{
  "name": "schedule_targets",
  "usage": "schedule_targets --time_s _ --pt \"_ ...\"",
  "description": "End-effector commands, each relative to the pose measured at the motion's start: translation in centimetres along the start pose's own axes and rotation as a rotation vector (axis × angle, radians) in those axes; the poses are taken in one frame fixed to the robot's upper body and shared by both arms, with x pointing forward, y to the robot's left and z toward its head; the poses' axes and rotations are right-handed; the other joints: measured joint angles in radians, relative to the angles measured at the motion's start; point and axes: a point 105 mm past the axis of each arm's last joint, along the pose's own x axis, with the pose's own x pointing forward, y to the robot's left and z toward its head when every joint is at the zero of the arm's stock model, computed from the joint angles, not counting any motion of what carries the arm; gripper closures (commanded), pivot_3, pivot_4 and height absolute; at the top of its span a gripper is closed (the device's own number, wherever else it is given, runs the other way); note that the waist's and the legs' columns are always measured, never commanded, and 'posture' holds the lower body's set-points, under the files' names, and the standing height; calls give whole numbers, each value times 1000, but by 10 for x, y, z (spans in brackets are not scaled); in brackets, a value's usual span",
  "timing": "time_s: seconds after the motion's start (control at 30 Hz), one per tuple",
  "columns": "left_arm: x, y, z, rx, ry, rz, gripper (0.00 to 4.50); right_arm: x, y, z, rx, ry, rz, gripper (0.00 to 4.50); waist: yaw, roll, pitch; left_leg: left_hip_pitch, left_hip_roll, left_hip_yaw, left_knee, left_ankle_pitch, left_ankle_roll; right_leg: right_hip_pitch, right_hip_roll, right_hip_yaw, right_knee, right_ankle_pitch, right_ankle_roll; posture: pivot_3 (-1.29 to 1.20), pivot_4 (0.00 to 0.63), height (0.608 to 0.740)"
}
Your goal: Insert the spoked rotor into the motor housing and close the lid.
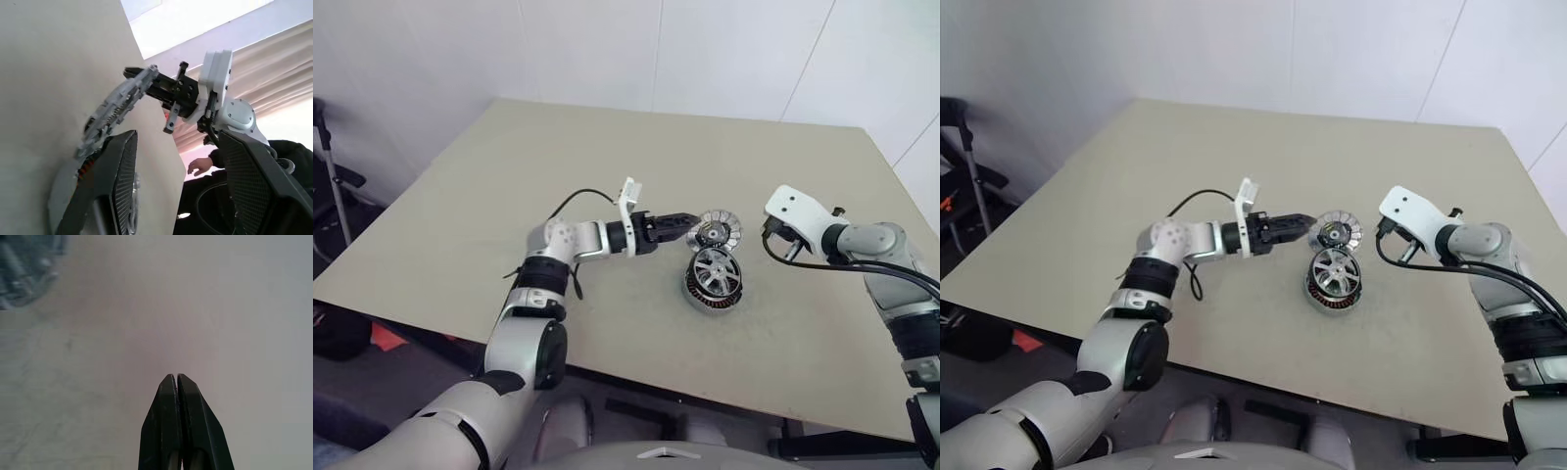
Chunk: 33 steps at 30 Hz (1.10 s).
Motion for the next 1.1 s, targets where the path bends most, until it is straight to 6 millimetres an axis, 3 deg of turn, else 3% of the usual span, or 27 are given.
schedule_targets --time_s 0.03,0.17,0.27,0.5,0.77,1.1 --pt "-21 0 8 173 -45 59 1716 -26 4 28 -17 -124 59 4500 1 1 0 0 0 0 0 0 0 0 0 0 0 0 -1 0 0 740" --pt "-42 3 11 264 -87 121 1716 -37 8 30 84 -179 84 4500 3 1 0 0 0 0 0 0 0 1 0 0 0 0 -1 0 0 740" --pt "-54 -1 16 276 -133 134 1716 -43 12 20 186 -183 116 4500 8 1 1 2 0 -1 1 -1 -4 4 0 0 0 -1 0 0 0 740" --pt "-50 -1 13 274 -159 146 1716 -54 31 5 198 -143 260 4500 3 1 0 7 0 -1 0 0 -6 7 0 0 0 -1 1 0 0 740" --pt "-44 2 9 261 -158 147 1716 -42 45 52 156 -285 303 4500 -1 1 0 5 1 -1 -1 1 -7 4 2 0 1 -1 1 0 0 740" --pt "-48 8 11 259 -165 181 1716 -21 68 78 111 -332 360 4500 2 1 0 3 1 -1 -1 1 -7 3 2 0 1 -1 1 0 0 740"
